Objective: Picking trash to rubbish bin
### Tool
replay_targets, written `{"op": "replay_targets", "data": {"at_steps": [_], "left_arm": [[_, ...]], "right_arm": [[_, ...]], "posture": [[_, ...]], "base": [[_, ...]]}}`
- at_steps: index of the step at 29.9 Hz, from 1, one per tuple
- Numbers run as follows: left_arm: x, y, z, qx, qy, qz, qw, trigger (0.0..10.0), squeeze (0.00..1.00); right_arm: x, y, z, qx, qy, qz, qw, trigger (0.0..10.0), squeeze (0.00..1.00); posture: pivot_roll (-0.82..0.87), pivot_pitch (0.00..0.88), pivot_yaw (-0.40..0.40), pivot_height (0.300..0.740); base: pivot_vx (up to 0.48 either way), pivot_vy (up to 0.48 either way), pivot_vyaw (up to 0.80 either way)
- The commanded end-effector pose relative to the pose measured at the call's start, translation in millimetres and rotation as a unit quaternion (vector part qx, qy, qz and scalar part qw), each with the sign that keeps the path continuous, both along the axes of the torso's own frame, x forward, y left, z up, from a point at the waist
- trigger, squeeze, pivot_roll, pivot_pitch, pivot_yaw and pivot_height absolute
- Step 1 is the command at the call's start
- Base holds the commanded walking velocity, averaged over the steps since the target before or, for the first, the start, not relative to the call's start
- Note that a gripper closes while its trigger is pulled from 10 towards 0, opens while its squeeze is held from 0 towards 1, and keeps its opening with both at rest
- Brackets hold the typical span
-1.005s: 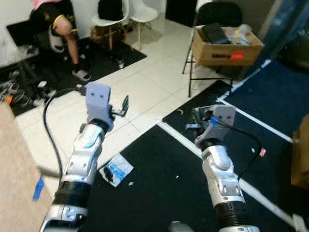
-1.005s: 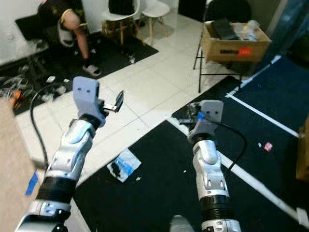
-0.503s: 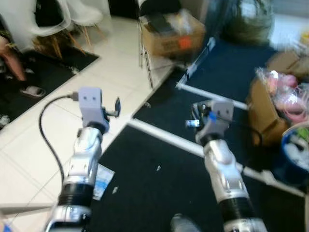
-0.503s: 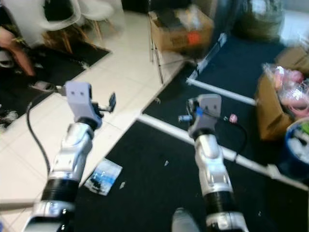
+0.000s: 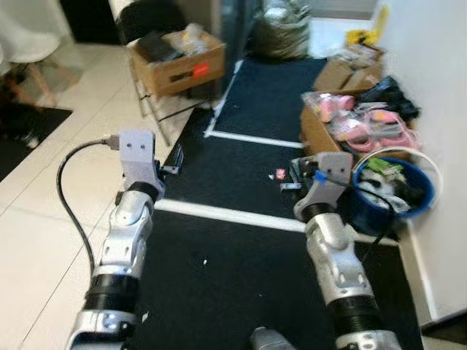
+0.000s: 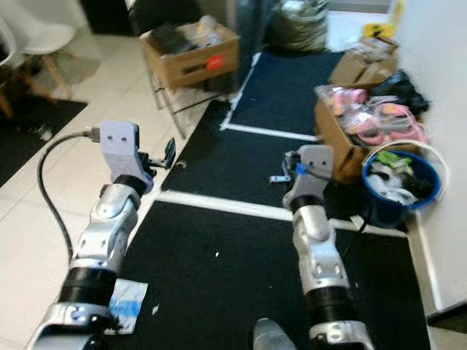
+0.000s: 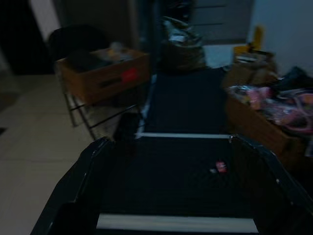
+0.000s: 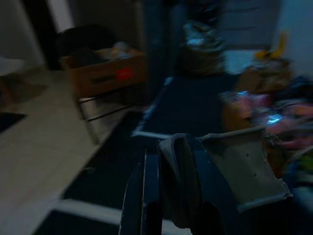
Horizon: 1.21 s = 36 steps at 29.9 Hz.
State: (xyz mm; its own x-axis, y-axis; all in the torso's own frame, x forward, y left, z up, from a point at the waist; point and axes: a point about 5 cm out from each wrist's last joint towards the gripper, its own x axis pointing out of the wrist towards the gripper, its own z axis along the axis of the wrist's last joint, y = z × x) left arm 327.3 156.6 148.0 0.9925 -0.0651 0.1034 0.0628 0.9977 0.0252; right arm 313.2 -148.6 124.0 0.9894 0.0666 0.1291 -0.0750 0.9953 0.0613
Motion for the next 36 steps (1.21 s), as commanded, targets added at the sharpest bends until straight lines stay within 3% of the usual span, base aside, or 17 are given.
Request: {"op": "replay_targets", "data": {"at_steps": [1, 7, 14, 36], "left_arm": [[-3.6, 2.0, -6.0, 0.015, 0.007, 0.006, 1.0, 10.0, 0.0], [-3.6, 1.5, -4.5, 0.012, 0.008, 0.008, 1.0, 10.0, 0.0], [-4.9, 2.1, -2.3, -0.003, 0.001, 0.008, 1.0, 10.0, 0.0], [-4.8, 1.8, -1.3, 0.006, -0.003, 0.005, 1.0, 10.0, 0.0]], "right_arm": [[0.2, 3.6, -2.0, 0.003, 0.003, 0.005, 1.0, 10.0, 0.0], [-1.2, 12.1, -9.4, -0.029, 0.023, 0.039, 0.999, 10.0, 0.0], [-2.2, 15.1, -12.7, -0.002, 0.032, 0.053, 0.998, 10.0, 0.0], [-0.7, 15.0, -15.2, -0.023, 0.035, 0.06, 0.997, 10.0, 0.0]], "posture": [[-0.07, 0.023, 0.047, 0.74], [-0.07, 0.026, 0.045, 0.74], [-0.07, 0.028, 0.034, 0.74], [-0.07, 0.033, 0.03, 0.74]], "base": [[0.0, 0.0, -0.8], [0.0, 0.0, -0.4], [0.0, 0.0, 0.0], [0.303, 0.0, 0.0]]}}
